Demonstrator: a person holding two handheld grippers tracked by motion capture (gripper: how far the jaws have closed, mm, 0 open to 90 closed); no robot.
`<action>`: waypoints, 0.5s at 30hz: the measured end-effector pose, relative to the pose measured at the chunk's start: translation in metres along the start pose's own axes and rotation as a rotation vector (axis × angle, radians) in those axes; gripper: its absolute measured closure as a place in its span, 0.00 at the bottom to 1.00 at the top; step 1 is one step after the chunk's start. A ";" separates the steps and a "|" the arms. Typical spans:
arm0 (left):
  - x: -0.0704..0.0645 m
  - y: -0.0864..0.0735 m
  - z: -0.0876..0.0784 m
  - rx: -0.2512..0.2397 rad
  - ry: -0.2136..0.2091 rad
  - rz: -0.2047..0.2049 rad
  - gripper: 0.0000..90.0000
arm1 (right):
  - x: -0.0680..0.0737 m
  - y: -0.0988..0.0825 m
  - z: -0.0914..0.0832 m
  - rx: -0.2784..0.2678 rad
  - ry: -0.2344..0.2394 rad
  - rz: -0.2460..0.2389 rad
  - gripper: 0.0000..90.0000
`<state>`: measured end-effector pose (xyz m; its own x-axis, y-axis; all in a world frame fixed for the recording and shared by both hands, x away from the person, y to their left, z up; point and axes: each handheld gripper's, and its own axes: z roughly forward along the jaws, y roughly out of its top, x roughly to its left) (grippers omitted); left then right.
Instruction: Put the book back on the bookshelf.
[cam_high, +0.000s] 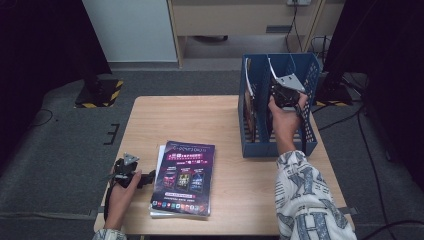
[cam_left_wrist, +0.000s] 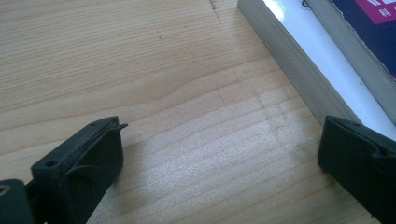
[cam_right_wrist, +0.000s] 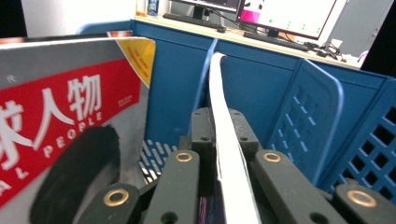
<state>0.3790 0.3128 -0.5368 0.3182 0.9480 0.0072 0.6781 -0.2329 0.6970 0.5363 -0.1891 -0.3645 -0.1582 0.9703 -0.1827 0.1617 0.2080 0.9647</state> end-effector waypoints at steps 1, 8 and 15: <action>0.000 0.000 0.000 0.000 0.000 0.000 0.00 | -0.001 0.000 0.000 0.001 0.002 -0.002 0.93; 0.000 0.000 0.000 0.000 0.000 0.000 0.00 | -0.002 0.001 0.002 0.007 -0.005 -0.059 0.93; -0.001 0.000 0.000 -0.001 0.000 0.001 0.00 | 0.000 0.002 0.003 0.007 -0.019 -0.115 0.93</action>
<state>0.3792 0.3122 -0.5368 0.3189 0.9478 0.0080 0.6775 -0.2339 0.6974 0.5393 -0.1889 -0.3635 -0.1573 0.9422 -0.2960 0.1507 0.3191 0.9357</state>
